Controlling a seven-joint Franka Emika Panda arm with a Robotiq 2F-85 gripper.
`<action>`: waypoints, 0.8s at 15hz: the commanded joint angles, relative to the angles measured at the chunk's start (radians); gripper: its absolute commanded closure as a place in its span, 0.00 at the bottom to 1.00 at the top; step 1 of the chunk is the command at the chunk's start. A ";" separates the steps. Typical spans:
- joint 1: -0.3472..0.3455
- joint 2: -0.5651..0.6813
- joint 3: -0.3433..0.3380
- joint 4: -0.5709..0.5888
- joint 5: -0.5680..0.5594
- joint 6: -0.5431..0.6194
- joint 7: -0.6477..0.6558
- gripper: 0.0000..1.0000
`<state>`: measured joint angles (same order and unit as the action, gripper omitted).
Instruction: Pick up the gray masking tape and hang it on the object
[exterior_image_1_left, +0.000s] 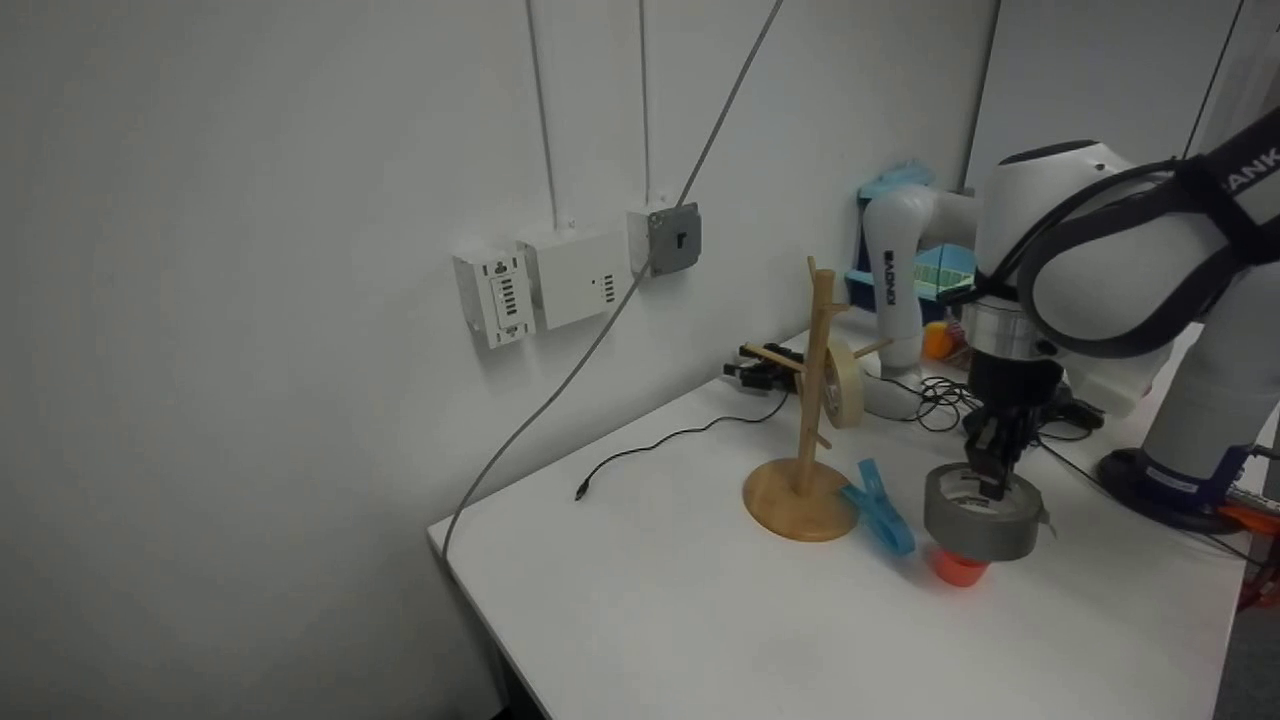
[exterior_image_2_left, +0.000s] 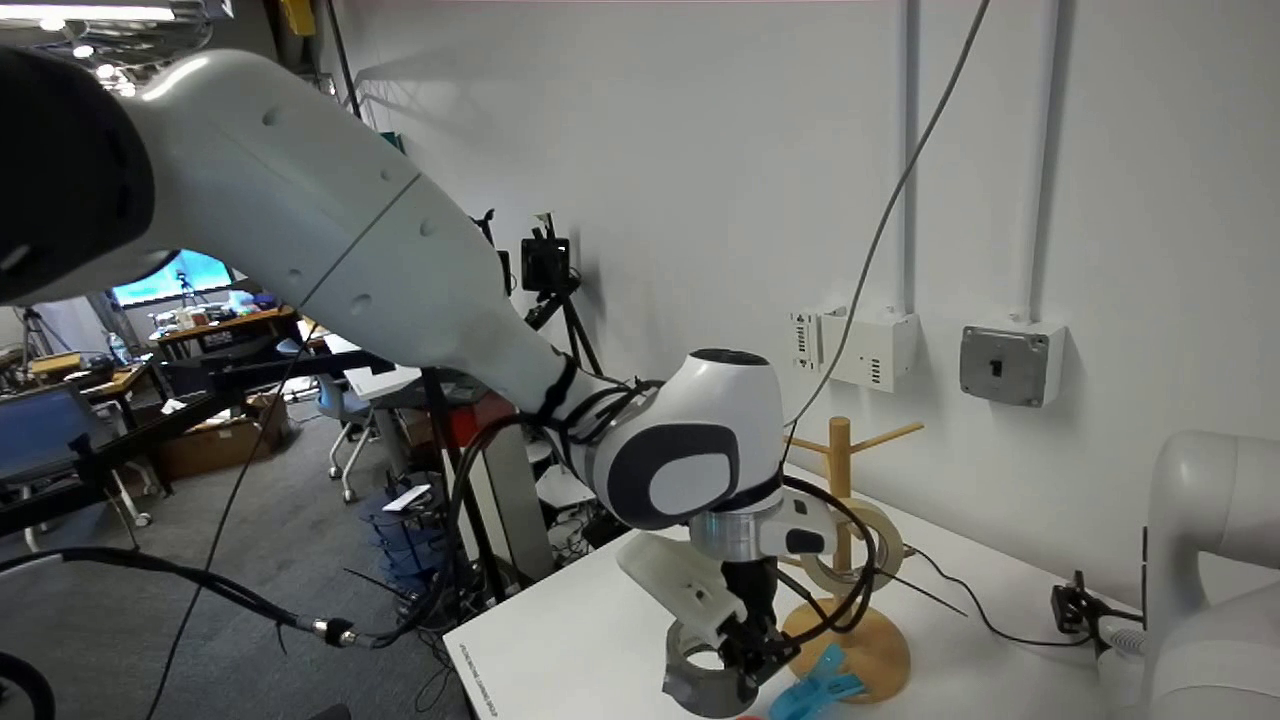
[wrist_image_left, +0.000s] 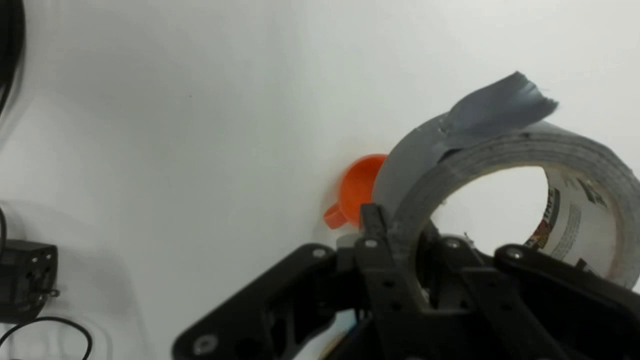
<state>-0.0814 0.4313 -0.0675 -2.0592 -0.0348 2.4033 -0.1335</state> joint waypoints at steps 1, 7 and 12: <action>0.029 -0.102 -0.015 -0.035 -0.075 -0.089 0.038 0.96; 0.031 -0.222 -0.015 -0.026 -0.170 -0.179 0.041 0.96; 0.017 -0.231 -0.009 -0.006 -0.157 -0.155 0.025 0.83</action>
<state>-0.0620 0.1991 -0.0795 -2.0660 -0.1917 2.2499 -0.1084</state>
